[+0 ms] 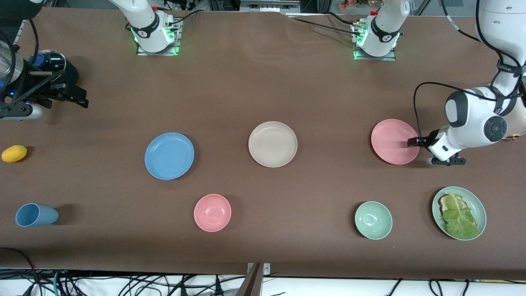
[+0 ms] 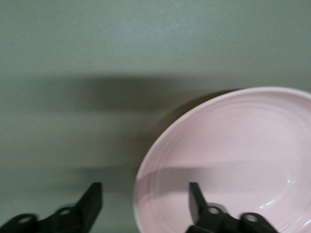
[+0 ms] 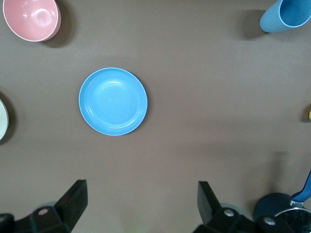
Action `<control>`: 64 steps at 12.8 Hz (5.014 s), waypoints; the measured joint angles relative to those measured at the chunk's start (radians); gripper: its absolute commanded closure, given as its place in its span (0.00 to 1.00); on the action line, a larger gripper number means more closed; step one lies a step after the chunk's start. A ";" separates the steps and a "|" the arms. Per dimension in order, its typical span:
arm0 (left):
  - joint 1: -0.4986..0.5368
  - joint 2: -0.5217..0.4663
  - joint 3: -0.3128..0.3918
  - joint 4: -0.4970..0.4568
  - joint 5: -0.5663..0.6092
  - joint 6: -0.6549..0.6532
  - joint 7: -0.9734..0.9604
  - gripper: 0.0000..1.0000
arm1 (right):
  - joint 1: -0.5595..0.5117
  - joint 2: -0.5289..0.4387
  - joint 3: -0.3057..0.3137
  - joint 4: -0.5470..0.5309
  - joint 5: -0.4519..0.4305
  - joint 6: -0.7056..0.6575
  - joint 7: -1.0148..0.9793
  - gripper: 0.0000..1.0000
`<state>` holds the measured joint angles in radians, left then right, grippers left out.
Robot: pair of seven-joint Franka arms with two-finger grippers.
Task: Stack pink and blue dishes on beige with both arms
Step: 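Close the left gripper on the pink plate rim, then slide the pink plate with the left gripper onto the beige plate, then open the left gripper while the right gripper reaches the blue plate, then grasp the blue plate rim with the right gripper while the left gripper withdraws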
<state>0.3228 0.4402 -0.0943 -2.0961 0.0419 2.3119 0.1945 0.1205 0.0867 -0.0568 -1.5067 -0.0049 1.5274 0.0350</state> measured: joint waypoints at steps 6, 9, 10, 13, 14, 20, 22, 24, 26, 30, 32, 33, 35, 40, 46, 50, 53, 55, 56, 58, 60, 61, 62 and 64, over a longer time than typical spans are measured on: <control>0.014 0.011 -0.005 -0.001 0.000 0.000 0.023 0.97 | 0.000 0.000 0.000 0.000 0.001 0.003 0.000 0.00; 0.013 0.010 -0.009 0.001 -0.002 -0.009 0.022 1.00 | 0.002 0.000 0.003 0.000 0.002 0.004 0.000 0.00; 0.012 0.010 -0.010 0.001 -0.002 -0.009 0.022 1.00 | 0.002 0.000 0.004 0.000 0.002 0.005 0.000 0.00; 0.004 0.011 -0.015 0.046 -0.002 -0.079 0.006 1.00 | 0.002 0.001 0.004 0.000 0.002 0.005 0.000 0.00; 0.001 0.011 -0.030 0.086 -0.002 -0.139 -0.021 1.00 | 0.002 0.001 0.004 0.000 0.002 0.005 0.000 0.00; -0.021 0.010 -0.217 0.280 -0.079 -0.398 -0.302 1.00 | 0.001 0.003 0.003 0.000 0.002 0.008 0.001 0.00; -0.025 0.010 -0.302 0.312 -0.112 -0.407 -0.432 1.00 | 0.001 0.003 0.003 0.000 0.002 0.009 0.001 0.00; -0.065 0.012 -0.360 0.352 -0.125 -0.407 -0.558 1.00 | 0.001 0.004 0.003 0.000 -0.003 0.015 0.000 0.00; -0.154 0.033 -0.367 0.407 -0.157 -0.406 -0.654 1.00 | 0.001 0.012 0.003 0.001 -0.013 0.035 0.000 0.00; -0.323 0.163 -0.367 0.510 -0.164 -0.322 -0.804 1.00 | 0.001 0.024 0.000 0.004 -0.015 0.042 0.000 0.00; -0.376 0.224 -0.366 0.523 -0.164 -0.253 -0.842 1.00 | 0.001 0.024 0.001 0.005 -0.017 0.043 0.001 0.00; -0.398 0.247 -0.366 0.526 -0.164 -0.228 -0.861 1.00 | 0.001 0.028 0.001 0.004 -0.017 0.042 0.001 0.00; -0.432 0.272 -0.365 0.533 -0.164 -0.206 -0.888 1.00 | 0.002 0.074 0.003 0.003 -0.017 0.044 0.001 0.00; -0.462 0.278 -0.363 0.533 -0.132 -0.210 -0.902 1.00 | 0.003 0.219 0.005 -0.013 -0.013 0.158 -0.001 0.00; -0.481 0.291 -0.362 0.493 -0.082 -0.217 -0.915 1.00 | 0.015 0.390 0.011 -0.205 -0.007 0.524 0.000 0.00; -0.481 0.290 -0.361 0.489 -0.082 -0.230 -0.914 0.04 | 0.018 0.387 0.021 -0.404 -0.006 0.735 0.002 0.00; -0.477 0.289 -0.354 0.492 -0.082 -0.239 -0.915 0.00 | 0.018 0.368 0.021 -0.526 -0.006 0.893 0.002 0.08; -0.476 0.287 -0.353 0.499 -0.082 -0.239 -0.915 0.00 | 0.018 0.367 0.021 -0.586 -0.005 0.971 0.003 0.36; -0.474 0.285 -0.352 0.504 -0.082 -0.239 -0.915 0.00 | 0.018 0.368 0.021 -0.601 -0.004 0.985 0.004 0.53; -0.456 0.278 -0.351 0.509 -0.082 -0.239 -0.915 0.00 | 0.018 0.368 0.021 -0.610 0.007 0.991 0.005 0.91; -0.425 0.261 -0.349 0.511 -0.081 -0.241 -0.915 0.00 | 0.018 0.367 0.021 -0.610 0.022 0.991 0.005 1.00; -0.401 0.251 -0.349 0.511 -0.076 -0.250 -0.912 0.00 | 0.018 0.367 0.021 -0.610 0.024 0.992 0.005 1.00; -0.376 0.239 -0.349 0.512 -0.064 -0.259 -0.903 0.00 | 0.018 0.365 0.022 -0.608 0.031 0.995 0.007 1.00; -0.316 0.221 -0.348 0.512 -0.056 -0.287 -0.850 0.00 | 0.018 0.350 0.026 -0.606 0.038 0.991 0.007 1.00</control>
<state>0.0064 0.6611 -0.4424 -1.5843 -0.0139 2.0244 -0.6557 0.1381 0.4369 -0.0309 -2.1123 0.0328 2.5186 0.0420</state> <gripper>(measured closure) 0.000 0.925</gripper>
